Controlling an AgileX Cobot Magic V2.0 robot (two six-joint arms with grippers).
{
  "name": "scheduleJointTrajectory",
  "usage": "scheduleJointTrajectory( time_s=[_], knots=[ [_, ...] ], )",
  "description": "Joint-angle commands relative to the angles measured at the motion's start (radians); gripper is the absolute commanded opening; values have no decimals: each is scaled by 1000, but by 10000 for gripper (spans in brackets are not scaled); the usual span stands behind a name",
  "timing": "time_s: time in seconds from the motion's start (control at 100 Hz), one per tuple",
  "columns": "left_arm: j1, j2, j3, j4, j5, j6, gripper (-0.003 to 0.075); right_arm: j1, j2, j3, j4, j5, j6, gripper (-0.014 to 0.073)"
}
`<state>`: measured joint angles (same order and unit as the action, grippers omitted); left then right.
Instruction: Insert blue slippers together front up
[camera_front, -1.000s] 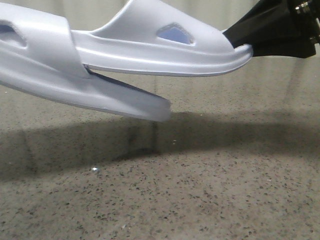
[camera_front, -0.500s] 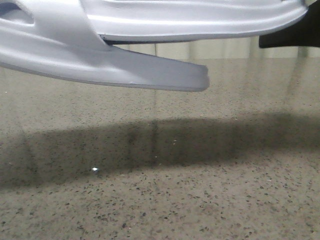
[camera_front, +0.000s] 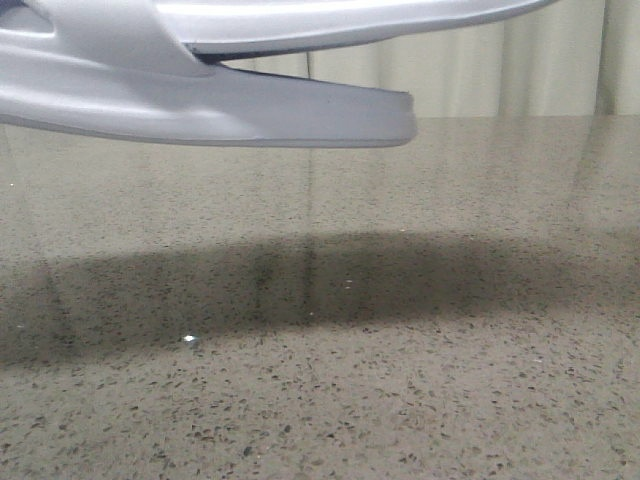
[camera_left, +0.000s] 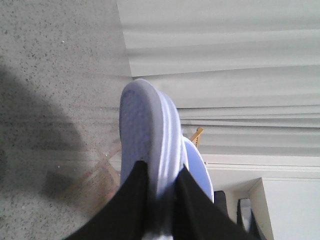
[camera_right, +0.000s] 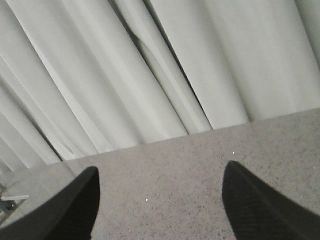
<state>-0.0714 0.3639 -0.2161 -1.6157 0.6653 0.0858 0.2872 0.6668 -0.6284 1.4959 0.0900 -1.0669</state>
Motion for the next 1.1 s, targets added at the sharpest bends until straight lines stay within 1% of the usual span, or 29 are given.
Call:
scheduleJointTrajectory(
  time_s=[0.0, 0.17, 0.23, 0.35, 0.44, 0.58, 0.78, 0.97, 1.09],
  knots=[
    [-9, 44, -34, -76, 7, 33, 16, 4, -33, -31, 9, -19, -29, 448],
    [-9, 165, -40, -181, 43, 227, 16, 4, -43, -31, 9, -19, -29, 448],
    [-9, 208, -49, -193, 49, 289, 16, 4, -43, -31, 9, -16, -29, 448],
    [-9, 313, -63, -243, 72, 391, 16, 4, -43, -31, 9, -1, -29, 448],
    [-9, 404, -82, -244, 113, 441, 16, 4, -43, -31, 9, 3, -29, 448],
    [-9, 535, -132, -244, 165, 514, 16, 4, -43, -31, 9, 11, -29, 448],
    [-9, 672, -205, -244, 166, 592, 16, 4, -43, -31, 9, 25, -29, 447],
    [-9, 751, -214, -244, 175, 607, 16, 4, -43, -31, 9, 25, -29, 447],
    [-9, 756, -214, -244, 179, 624, 16, 4, -43, -31, 9, 25, -29, 447]
  ],
)
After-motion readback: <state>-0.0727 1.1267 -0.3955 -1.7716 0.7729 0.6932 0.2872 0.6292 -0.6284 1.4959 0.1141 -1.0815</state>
